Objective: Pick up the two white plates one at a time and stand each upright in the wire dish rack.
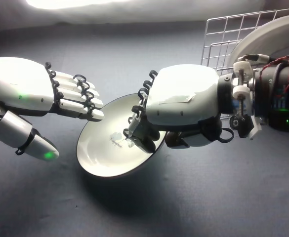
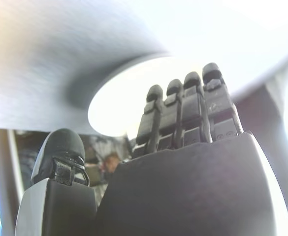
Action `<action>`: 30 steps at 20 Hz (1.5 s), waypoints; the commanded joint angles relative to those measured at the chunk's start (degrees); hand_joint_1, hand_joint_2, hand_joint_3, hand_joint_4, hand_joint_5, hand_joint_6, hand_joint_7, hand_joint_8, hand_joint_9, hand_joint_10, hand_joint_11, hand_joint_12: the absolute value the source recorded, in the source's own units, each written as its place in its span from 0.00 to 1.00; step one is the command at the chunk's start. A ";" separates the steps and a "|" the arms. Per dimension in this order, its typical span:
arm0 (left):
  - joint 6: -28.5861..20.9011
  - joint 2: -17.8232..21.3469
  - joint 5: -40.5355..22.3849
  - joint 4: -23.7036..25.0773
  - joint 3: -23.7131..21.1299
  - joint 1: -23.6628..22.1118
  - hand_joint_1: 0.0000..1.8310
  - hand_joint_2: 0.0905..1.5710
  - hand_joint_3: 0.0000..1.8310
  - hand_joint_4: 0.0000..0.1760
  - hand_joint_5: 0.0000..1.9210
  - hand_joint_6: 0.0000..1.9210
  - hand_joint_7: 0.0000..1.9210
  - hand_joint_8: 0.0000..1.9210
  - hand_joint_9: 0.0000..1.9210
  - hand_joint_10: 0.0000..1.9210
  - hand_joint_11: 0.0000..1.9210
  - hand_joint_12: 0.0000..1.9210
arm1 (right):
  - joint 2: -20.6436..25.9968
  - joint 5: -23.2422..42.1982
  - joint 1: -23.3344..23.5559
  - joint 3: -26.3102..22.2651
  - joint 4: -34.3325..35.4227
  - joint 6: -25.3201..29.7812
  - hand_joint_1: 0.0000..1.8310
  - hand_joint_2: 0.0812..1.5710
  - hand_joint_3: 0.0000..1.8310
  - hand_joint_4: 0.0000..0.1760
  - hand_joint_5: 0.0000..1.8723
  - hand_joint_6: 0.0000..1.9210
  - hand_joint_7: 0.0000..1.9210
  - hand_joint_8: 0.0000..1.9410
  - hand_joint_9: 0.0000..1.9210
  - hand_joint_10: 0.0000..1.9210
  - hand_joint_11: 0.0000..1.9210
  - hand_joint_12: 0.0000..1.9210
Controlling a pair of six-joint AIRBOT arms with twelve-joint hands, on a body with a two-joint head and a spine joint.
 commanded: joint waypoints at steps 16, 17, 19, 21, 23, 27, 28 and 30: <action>-0.94 0.55 -4.57 -3.33 0.88 1.98 0.00 0.77 0.00 0.00 0.02 0.00 0.00 0.00 0.00 0.00 0.00 0.00 | 3.61 5.41 3.02 -2.78 2.02 0.21 0.71 0.66 0.00 0.00 0.02 0.01 0.04 0.00 0.04 0.03 0.00 0.35; -0.94 0.55 -4.82 -3.32 0.81 2.13 0.00 0.77 0.00 0.00 0.02 0.00 0.00 0.00 0.00 0.00 0.00 0.00 | 3.85 5.41 3.09 -2.78 2.02 0.21 0.71 0.66 0.00 0.00 0.02 0.01 0.04 0.00 0.04 0.03 0.00 0.35; -0.94 0.57 -5.67 -3.32 0.80 2.22 0.00 0.77 0.00 0.00 0.02 0.00 0.00 0.00 0.00 0.00 0.00 0.00 | 4.26 5.49 3.19 -2.78 2.02 0.21 0.75 0.65 0.00 0.00 0.00 0.00 0.00 0.00 0.00 0.00 0.00 0.25; -0.95 0.69 -6.60 -3.33 0.79 2.14 0.00 0.76 0.00 0.00 0.01 0.00 0.00 0.00 0.00 0.00 0.00 0.00 | 4.53 5.54 3.29 -2.78 2.02 0.21 0.72 0.65 0.00 0.00 0.00 0.00 0.00 0.00 0.00 0.00 0.00 0.18; -0.94 0.85 -7.32 -3.32 0.79 2.13 0.00 0.76 0.00 0.00 0.02 0.01 0.00 0.00 0.00 0.00 0.00 0.00 | 4.66 5.54 3.47 -2.79 2.02 0.21 0.72 0.64 0.00 0.00 0.00 0.00 0.00 0.00 0.00 0.00 0.00 0.09; -0.37 1.18 -8.10 -2.77 -0.09 2.58 0.00 0.76 0.00 0.00 0.03 0.01 0.02 0.01 0.00 0.00 0.00 0.00 | 5.46 5.56 4.08 -3.16 2.03 0.21 0.77 0.62 0.00 0.00 0.00 0.00 0.00 0.00 0.00 0.00 0.00 0.10; -0.08 1.23 -8.12 -2.56 -0.32 2.91 0.00 0.76 0.00 0.00 0.03 0.01 0.01 0.00 0.00 0.00 0.00 0.00 | 5.72 5.77 4.23 -3.25 2.03 0.21 0.77 0.62 0.00 0.00 0.00 0.00 0.00 0.00 0.00 0.00 0.00 0.09; 0.18 1.24 -8.21 -2.42 -0.53 3.90 0.00 0.76 0.00 0.00 0.02 0.00 0.00 0.00 0.00 0.00 0.00 0.00 | 6.11 5.80 4.75 -3.30 2.03 0.22 0.78 0.62 0.00 0.00 0.00 0.00 0.00 0.00 0.00 0.00 0.00 0.08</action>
